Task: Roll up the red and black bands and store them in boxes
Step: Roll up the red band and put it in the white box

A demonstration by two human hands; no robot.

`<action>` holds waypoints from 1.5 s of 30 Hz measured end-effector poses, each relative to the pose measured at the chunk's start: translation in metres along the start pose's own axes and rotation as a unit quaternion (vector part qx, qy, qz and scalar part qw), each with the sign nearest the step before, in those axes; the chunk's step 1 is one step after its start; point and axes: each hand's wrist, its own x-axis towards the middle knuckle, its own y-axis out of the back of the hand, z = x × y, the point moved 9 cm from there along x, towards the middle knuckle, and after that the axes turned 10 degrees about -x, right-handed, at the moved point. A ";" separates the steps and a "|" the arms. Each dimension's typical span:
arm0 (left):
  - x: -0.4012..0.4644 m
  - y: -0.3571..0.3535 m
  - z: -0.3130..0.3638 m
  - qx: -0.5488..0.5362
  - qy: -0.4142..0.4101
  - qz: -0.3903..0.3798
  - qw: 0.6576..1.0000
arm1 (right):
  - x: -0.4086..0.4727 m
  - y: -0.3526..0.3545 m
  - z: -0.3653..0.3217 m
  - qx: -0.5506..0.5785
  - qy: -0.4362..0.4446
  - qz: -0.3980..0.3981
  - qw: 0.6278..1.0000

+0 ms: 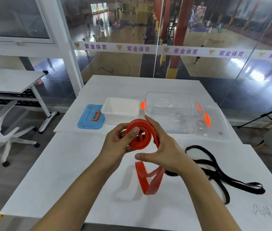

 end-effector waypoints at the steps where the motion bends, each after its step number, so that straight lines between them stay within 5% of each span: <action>1: 0.000 0.000 -0.001 -0.011 0.002 0.013 1.000 | -0.002 0.000 -0.002 -0.006 -0.001 0.021 1.000; 10: -0.006 -0.015 -0.021 -0.062 0.047 0.031 0.996 | -0.007 -0.003 -0.005 0.006 -0.050 0.160 0.986; 18: -0.009 0.000 -0.011 0.018 0.107 -0.067 0.992 | 0.001 -0.003 -0.010 -0.096 0.031 -0.005 0.995; 23: -0.005 -0.005 0.015 0.211 0.091 -0.174 0.957 | 0.001 -0.010 -0.023 -0.193 0.060 -0.092 0.975; 27: -0.003 -0.007 0.032 0.250 0.012 -0.152 0.956 | 0.001 -0.003 -0.032 -0.176 0.067 -0.071 0.980; 34: -0.004 -0.004 0.051 0.118 -0.101 -0.066 0.986 | 0.001 0.018 -0.023 0.053 0.053 -0.027 0.997; 45: -0.006 -0.003 0.028 0.074 -0.087 0.093 0.989 | -0.003 0.001 -0.021 0.048 0.006 0.169 0.985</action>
